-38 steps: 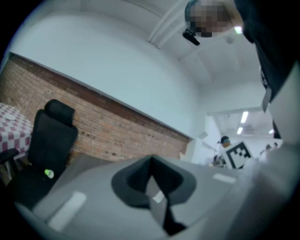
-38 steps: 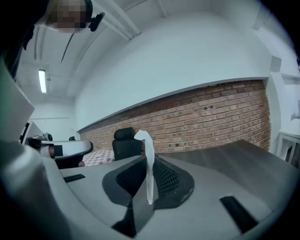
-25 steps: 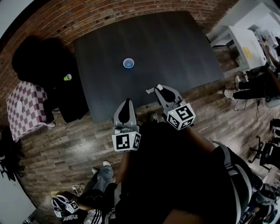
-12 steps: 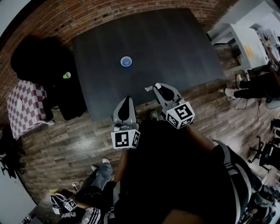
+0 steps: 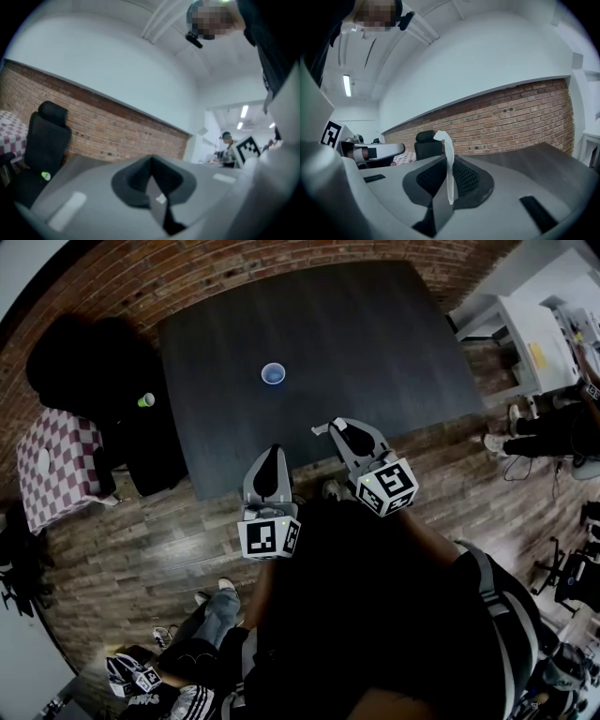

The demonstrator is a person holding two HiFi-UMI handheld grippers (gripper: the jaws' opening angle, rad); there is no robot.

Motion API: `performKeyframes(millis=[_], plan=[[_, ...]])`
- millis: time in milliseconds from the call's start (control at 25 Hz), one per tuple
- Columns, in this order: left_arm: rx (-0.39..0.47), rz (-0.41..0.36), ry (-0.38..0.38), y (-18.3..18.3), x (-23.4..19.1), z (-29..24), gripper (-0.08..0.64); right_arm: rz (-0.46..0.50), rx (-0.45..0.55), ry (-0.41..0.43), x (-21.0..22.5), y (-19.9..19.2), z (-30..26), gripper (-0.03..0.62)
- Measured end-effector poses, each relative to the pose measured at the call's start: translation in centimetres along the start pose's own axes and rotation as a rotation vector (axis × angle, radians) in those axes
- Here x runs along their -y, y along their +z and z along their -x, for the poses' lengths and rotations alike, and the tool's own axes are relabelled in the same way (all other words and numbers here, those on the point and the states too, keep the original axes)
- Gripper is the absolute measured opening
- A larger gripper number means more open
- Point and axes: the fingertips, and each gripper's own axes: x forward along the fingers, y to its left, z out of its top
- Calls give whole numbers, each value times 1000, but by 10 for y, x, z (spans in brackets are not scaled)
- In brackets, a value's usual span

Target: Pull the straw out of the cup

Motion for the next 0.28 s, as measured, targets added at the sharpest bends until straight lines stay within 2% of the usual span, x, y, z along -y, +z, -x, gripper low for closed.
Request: performKeyframes(millis=[280], plan=[[-1, -5, -7, 2, -1, -4, 5, 0, -6, 9, -4, 1, -5, 40]])
